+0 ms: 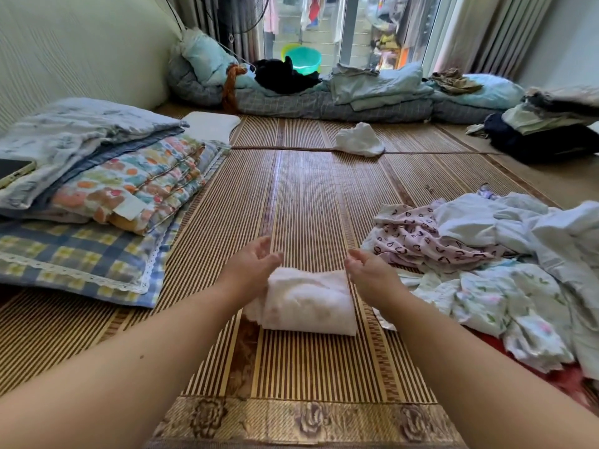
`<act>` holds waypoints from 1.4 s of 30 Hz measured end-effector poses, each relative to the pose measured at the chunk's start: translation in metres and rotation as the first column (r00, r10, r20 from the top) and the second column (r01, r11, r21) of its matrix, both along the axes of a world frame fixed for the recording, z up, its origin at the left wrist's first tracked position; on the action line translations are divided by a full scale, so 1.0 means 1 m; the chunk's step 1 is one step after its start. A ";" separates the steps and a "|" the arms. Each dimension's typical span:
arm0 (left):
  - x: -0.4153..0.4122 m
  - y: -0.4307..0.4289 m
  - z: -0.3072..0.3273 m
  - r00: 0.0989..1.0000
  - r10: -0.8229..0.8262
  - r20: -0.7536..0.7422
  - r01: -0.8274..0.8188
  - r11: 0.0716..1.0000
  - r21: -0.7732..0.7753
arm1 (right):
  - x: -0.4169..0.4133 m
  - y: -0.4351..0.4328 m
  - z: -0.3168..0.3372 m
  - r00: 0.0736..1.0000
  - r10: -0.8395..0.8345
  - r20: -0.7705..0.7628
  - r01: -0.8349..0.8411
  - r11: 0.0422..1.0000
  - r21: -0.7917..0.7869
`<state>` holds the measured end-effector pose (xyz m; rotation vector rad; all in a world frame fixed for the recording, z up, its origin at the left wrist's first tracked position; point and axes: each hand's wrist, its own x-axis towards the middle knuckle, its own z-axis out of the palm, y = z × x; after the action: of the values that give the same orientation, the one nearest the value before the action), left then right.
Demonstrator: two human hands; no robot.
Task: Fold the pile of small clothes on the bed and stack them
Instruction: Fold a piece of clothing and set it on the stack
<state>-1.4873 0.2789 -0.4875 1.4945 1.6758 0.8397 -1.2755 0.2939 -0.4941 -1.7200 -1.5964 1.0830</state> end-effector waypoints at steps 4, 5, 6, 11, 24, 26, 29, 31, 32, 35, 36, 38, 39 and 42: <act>0.005 -0.014 -0.009 0.824 -0.283 -0.490 0.337 0.941 0.024 | 0.000 -0.023 -0.002 0.927 0.209 0.311 -0.235 0.971 0.048; 0.005 -0.018 -0.013 0.721 -0.343 -0.603 0.425 0.905 -0.006 | -0.002 -0.030 -0.004 0.880 0.265 0.395 -0.308 0.950 0.049; 0.005 -0.022 -0.017 0.618 -0.391 -0.682 0.492 0.869 -0.052 | -0.003 -0.036 -0.007 0.816 0.314 0.486 -0.385 0.922 0.049; 0.003 -0.022 -0.038 0.436 -0.484 -0.759 0.496 0.833 -0.246 | -0.014 -0.039 -0.032 0.574 0.398 0.716 -0.536 0.843 -0.039; -0.035 0.151 -0.055 0.582 -0.266 -0.768 0.236 0.960 -0.153 | -0.079 0.152 -0.054 0.570 0.383 0.727 -0.490 0.869 -0.073; -0.047 0.185 -0.060 0.591 -0.265 -0.762 0.234 0.960 -0.153 | -0.086 0.182 -0.060 0.590 0.386 0.709 -0.479 0.874 -0.077; -0.055 0.218 -0.068 0.608 -0.257 -0.751 0.253 0.959 -0.124 | -0.091 0.214 -0.064 0.615 0.370 0.696 -0.460 0.886 -0.064; -0.056 0.225 -0.074 0.624 -0.243 -0.743 0.257 0.961 -0.098 | -0.092 0.222 -0.066 0.619 0.367 0.695 -0.457 0.888 -0.062; -0.056 0.222 -0.075 0.624 -0.238 -0.744 0.260 0.961 -0.090 | -0.091 0.222 -0.066 0.624 0.366 0.691 -0.454 0.889 -0.060; -0.050 0.203 -0.072 0.610 -0.233 -0.757 0.283 0.957 -0.066 | -0.078 0.203 -0.058 0.653 0.321 0.686 -0.438 0.899 -0.004; -0.046 0.194 -0.068 0.621 -0.228 -0.750 0.291 0.955 -0.049 | -0.070 0.191 -0.051 0.667 0.298 0.683 -0.431 0.902 0.028; -0.032 0.172 -0.057 0.666 -0.219 -0.713 0.319 0.948 0.007 | -0.049 0.159 -0.037 0.681 0.256 0.686 -0.422 0.903 0.083; -0.022 0.161 -0.053 0.688 -0.225 -0.690 0.342 0.939 0.035 | -0.037 0.142 -0.033 0.689 0.235 0.686 -0.413 0.905 0.105; 0.024 0.122 -0.043 0.711 -0.309 -0.632 0.432 0.901 0.045 | 0.010 0.081 -0.021 0.742 0.158 0.652 -0.319 0.938 0.136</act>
<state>-1.4636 0.4009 -0.5300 2.3337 1.6468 0.2944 -1.2655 0.3752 -0.5152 -1.8474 -2.3108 0.3658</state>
